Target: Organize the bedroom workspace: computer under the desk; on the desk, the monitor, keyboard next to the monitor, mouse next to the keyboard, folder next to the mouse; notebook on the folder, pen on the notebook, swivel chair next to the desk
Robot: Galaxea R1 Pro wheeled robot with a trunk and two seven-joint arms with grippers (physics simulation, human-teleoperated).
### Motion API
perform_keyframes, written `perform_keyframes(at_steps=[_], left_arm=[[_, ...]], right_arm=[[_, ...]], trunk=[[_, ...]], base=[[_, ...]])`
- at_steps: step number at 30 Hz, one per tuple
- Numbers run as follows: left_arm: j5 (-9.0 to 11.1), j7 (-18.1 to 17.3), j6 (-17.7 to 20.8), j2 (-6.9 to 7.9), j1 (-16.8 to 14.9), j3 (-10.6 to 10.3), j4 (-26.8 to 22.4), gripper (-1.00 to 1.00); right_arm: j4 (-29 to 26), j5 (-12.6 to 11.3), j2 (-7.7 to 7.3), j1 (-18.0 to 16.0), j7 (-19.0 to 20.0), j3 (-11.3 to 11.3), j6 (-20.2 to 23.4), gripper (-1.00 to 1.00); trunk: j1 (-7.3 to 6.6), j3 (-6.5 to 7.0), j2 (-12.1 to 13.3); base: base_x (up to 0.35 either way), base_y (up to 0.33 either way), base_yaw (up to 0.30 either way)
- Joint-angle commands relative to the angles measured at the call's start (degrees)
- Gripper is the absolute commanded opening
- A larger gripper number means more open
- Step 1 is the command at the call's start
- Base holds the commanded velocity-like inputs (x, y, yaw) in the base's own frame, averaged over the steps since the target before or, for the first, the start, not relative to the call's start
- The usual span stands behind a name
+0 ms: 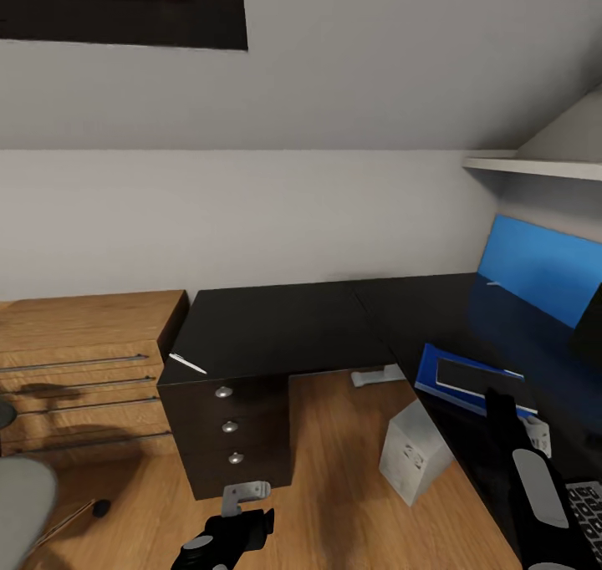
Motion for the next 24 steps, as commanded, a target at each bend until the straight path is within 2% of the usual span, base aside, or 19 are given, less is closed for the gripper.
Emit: perform_keyframes(at_steps=[1, 7, 14, 19, 24], left_arm=[[0.59, 0.54, 0.08, 0.02, -0.06, -0.08, -0.07, 1.0], [0.57, 0.53, 0.0, 0.02, -0.07, -0.09, -0.06, 1.0], [0.55, 0.54, -0.01, -0.03, -0.07, -0.22, -0.09, 1.0], [0.57, 0.49, -0.6, 0.01, -0.06, -0.71, -0.03, 1.0], [0.47, 0.53, -0.85, 0.01, -0.07, -1.83, 0.22, 1.0]], right_arm=[[-0.2, -0.37, 0.04, -0.03, -0.3, -0.05, 0.31, -1.0], [-0.2, -0.38, -0.12, -0.03, -0.36, -0.13, 0.48, -1.0], [-0.15, -0.38, -0.19, -0.03, -0.42, -0.2, 0.49, -1.0], [-0.14, -0.38, -0.22, -0.03, -0.53, -0.2, 0.49, -1.0], [-0.11, -0.31, -0.28, -0.03, -0.61, -0.2, 0.49, -1.0]], trunk=[[0.0, -0.06, -0.04], [0.0, -0.07, -0.04], [0.0, -0.07, -0.04], [0.0, -0.07, -0.04], [0.0, -0.07, -0.04]], base=[[0.009, 0.0, -0.004], [0.151, 0.0, -0.001], [0.043, 0.0, 0.0], [0.21, 0.0, 0.0], [0.058, 0.0, 0.0]])
